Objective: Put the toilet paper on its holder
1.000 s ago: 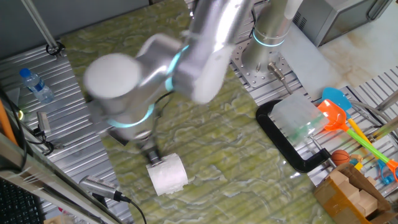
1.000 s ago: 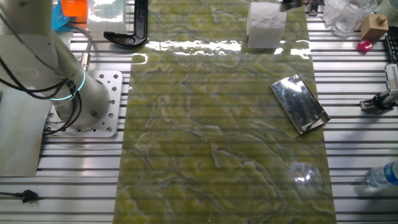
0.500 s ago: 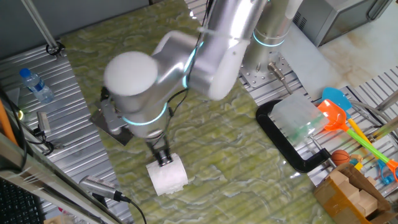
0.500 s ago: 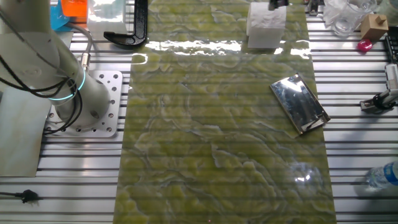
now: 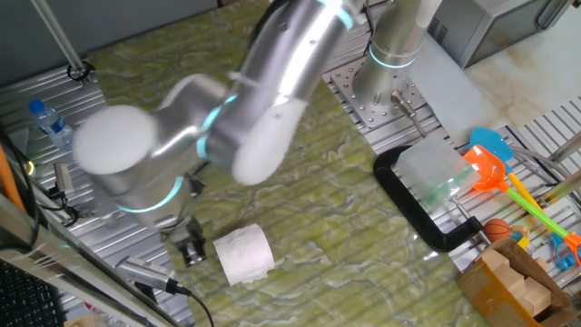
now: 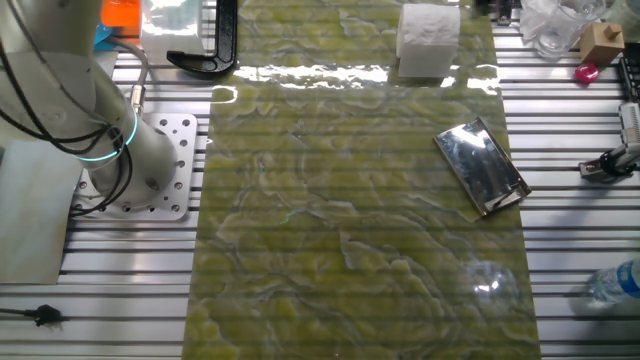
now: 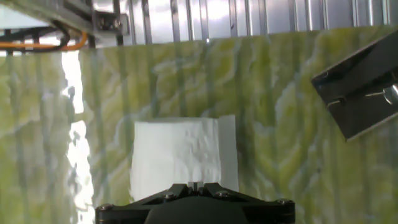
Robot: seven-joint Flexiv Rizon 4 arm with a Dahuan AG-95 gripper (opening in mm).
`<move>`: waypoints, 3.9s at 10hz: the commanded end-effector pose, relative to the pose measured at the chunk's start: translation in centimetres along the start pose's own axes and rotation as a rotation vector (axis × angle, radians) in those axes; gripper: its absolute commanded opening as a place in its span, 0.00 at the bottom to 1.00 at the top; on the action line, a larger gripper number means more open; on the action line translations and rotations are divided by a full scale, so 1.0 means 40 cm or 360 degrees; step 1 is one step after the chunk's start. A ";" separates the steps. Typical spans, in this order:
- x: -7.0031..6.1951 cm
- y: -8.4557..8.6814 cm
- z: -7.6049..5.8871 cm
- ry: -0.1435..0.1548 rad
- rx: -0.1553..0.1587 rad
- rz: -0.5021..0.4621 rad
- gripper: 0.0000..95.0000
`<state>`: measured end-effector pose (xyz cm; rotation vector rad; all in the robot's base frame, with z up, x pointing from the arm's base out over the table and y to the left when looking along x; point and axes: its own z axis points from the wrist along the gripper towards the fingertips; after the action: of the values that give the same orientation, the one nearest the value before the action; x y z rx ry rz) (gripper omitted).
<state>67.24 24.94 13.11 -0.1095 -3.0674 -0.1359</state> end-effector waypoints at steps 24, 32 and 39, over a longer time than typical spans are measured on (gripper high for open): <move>0.118 -0.005 -0.005 -0.0110 -0.0023 0.0000 0.00; 0.118 -0.005 -0.005 -0.0155 -0.0050 -0.0010 0.00; 0.118 0.002 -0.003 -0.0146 -0.0036 -0.0003 0.20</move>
<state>62.28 25.37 13.65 -0.1211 -3.1611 -0.1716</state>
